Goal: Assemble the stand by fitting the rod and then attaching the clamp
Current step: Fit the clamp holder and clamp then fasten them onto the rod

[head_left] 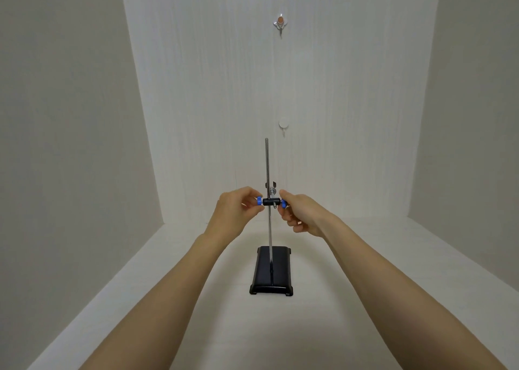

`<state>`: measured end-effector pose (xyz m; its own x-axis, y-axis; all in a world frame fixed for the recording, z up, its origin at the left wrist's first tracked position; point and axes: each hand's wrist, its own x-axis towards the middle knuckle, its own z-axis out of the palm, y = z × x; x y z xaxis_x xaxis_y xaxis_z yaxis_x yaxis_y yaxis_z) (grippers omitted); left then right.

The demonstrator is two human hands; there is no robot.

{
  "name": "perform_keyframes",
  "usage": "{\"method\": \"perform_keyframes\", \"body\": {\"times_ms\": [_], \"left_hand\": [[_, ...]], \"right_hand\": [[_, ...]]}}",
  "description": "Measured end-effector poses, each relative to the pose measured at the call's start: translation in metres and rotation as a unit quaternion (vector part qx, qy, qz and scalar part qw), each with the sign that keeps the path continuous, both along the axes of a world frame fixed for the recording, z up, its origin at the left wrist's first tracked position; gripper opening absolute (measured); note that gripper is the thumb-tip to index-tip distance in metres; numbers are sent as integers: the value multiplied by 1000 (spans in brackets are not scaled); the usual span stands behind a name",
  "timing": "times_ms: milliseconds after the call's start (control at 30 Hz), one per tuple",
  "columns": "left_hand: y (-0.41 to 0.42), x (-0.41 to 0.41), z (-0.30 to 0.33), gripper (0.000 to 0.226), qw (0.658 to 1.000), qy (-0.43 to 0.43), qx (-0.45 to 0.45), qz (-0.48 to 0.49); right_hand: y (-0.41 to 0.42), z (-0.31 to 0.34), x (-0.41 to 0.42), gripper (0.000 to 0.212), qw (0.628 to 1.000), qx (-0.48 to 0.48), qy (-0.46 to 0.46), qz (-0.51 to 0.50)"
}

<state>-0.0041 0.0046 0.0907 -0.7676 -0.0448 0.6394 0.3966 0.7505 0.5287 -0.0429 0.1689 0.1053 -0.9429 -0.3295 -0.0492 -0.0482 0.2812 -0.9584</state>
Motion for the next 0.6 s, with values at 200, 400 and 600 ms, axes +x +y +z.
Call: {"method": "perform_keyframes", "body": {"times_ms": [200, 400, 600], "left_hand": [[16, -2, -23, 31, 979, -162, 118, -44], [25, -4, -30, 13, 973, -142, 177, -34], [30, -3, -33, 17, 976, -125, 175, -16]], "right_hand": [[-2, -3, 1, 42, 999, -2, 44, 16], [-4, -11, 4, 41, 991, -38, 128, -11], [-10, -17, 9, 46, 983, -76, 154, -59]]}}
